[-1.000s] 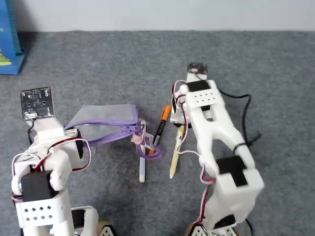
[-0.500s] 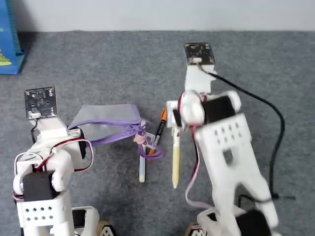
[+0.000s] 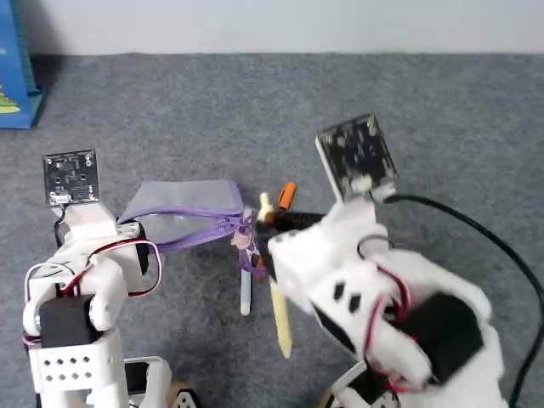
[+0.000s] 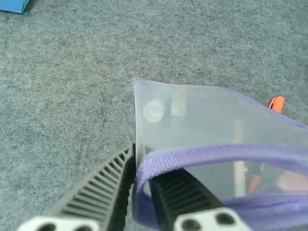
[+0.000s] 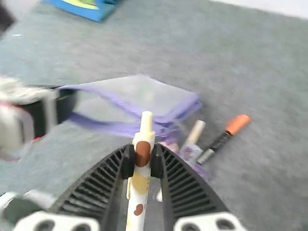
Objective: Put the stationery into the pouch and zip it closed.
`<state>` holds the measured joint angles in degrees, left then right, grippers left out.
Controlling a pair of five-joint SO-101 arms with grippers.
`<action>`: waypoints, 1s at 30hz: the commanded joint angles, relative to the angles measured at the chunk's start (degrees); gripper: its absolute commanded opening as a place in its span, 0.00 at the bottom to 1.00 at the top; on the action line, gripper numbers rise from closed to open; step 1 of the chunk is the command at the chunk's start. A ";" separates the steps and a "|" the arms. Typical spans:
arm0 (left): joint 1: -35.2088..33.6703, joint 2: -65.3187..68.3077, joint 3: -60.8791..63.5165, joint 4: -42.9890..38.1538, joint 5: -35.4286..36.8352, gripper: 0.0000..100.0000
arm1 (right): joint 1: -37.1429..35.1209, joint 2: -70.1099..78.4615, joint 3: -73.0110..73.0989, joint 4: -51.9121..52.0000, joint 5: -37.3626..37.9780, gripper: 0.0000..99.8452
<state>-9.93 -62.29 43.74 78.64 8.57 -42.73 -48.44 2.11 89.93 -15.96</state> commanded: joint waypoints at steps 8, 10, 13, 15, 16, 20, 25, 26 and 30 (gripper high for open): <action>0.35 -0.26 -0.40 0.09 0.18 0.01 | -6.11 -11.21 2.02 -0.92 0.26 0.01; 0.35 -0.26 -0.40 0.09 0.18 0.01 | -5.93 -14.81 5.98 -2.77 0.44 0.01; 0.35 -0.26 -0.40 0.09 0.18 0.01 | -5.67 -21.49 12.84 -8.66 3.08 0.01; 0.26 -0.26 -0.40 0.09 0.18 0.01 | -5.67 -25.89 17.23 -14.55 4.40 0.01; 0.26 -0.26 -0.40 0.09 0.18 0.01 | -5.67 -27.82 19.43 -17.54 4.57 0.01; 0.26 -0.26 -0.40 0.09 0.18 0.01 | -5.85 -33.45 27.87 -28.70 4.66 0.01; 0.26 -0.26 -0.40 0.09 0.18 0.01 | -5.93 -36.26 38.77 -45.14 4.66 0.01; 0.26 -0.26 -0.40 0.09 0.18 0.01 | -5.93 -36.26 40.97 -49.10 4.75 0.01; 0.26 -0.26 -0.31 0.09 0.18 0.01 | -5.93 -36.00 50.11 -67.03 4.84 0.01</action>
<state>-9.93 -62.29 43.74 78.64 8.57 -48.44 -84.13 48.26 36.22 -11.74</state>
